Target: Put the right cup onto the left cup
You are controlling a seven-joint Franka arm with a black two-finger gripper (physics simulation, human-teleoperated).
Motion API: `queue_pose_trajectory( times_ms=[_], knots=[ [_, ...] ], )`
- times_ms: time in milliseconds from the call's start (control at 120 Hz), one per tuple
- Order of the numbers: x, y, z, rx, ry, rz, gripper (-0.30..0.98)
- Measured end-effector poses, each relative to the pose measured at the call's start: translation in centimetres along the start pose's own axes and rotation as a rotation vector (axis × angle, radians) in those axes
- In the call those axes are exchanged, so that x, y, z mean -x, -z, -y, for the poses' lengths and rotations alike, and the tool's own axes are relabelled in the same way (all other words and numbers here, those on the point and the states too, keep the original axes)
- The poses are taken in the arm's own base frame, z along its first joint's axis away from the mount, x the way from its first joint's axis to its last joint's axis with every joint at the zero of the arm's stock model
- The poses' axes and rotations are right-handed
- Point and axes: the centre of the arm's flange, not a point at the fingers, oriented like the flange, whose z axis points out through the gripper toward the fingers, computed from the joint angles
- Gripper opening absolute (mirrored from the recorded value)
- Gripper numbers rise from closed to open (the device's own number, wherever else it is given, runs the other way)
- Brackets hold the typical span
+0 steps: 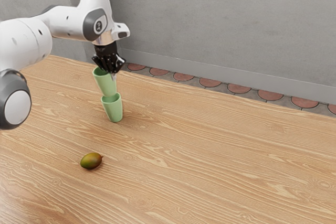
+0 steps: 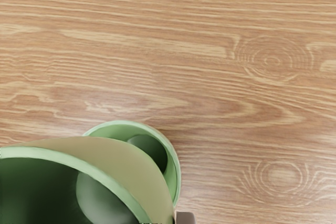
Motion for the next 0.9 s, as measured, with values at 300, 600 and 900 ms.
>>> queue_pose_trajectory(
  times_ms=[300, 600, 900],
  knots=[
    [-0.2, -3.2, 0.2, 0.003, 0.001, 0.040, -0.10],
    [-0.5, -5.0, -0.3, 0.018, 0.000, 0.043, 0.23],
    [-0.5, -2.7, -0.2, 0.034, 0.004, -0.002, 0.58]
  ],
)
